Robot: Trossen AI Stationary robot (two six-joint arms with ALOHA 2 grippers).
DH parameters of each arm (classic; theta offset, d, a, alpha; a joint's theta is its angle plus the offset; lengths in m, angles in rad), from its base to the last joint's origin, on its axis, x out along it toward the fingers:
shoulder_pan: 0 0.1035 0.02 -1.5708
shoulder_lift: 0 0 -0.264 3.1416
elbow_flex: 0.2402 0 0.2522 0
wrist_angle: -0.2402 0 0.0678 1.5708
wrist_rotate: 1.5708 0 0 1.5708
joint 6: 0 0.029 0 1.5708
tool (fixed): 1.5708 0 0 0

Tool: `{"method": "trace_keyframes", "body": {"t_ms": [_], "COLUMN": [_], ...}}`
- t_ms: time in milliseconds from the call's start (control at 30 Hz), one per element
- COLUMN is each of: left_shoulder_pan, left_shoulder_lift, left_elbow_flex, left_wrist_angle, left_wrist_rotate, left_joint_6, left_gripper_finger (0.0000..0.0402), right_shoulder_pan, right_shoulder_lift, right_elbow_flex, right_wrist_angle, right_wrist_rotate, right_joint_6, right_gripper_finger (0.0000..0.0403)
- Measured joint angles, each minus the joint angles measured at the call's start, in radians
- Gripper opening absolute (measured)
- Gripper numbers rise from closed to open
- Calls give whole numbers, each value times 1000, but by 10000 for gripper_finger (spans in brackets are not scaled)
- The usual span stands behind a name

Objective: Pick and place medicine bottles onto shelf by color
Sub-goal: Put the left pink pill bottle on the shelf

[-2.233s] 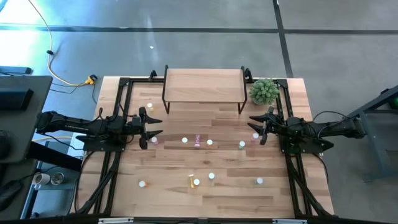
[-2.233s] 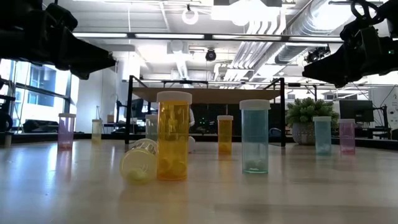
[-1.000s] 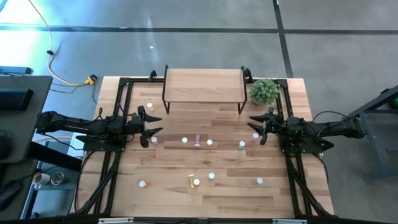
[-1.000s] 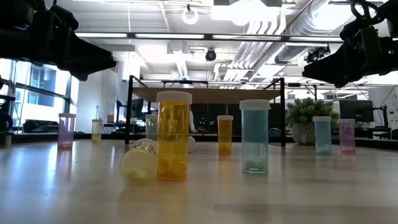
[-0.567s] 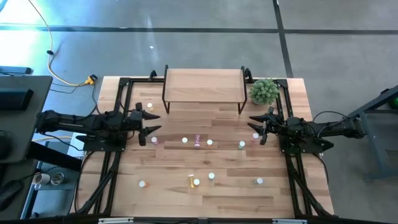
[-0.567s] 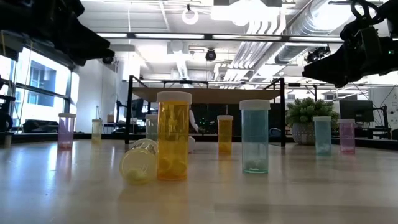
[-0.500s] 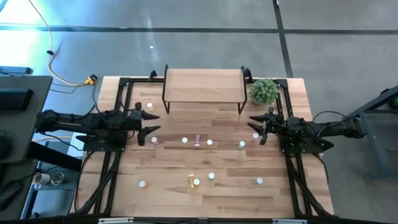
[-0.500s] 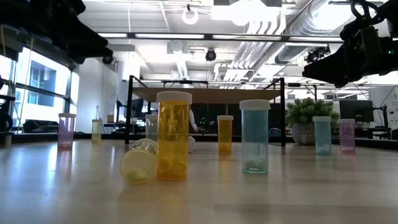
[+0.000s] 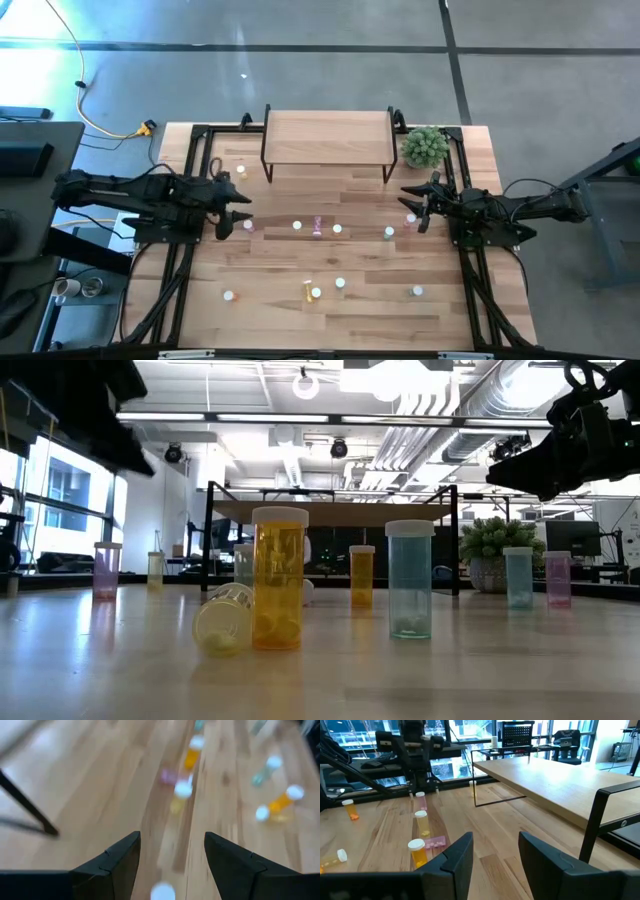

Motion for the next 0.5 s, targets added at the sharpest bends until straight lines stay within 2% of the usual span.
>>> {"method": "trace_keyframes", "body": {"t_ms": [133,500], "left_shoulder_pan": [-37,-121], "left_shoulder_lift": [62,214], "left_elbow_flex": [0,0], "left_wrist_angle": [-47,-63], "left_wrist_rotate": [7,-91], "left_joint_6": [-47,-106], "left_gripper_finger": [211,211], "right_shoulder_pan": [0,0], "right_shoulder_lift": [0,0], "right_elbow_flex": [0,0], "right_wrist_angle": [0,0], "right_wrist_rotate": [0,0], "right_joint_6": [0,0], "right_gripper_finger": [149,149]}}
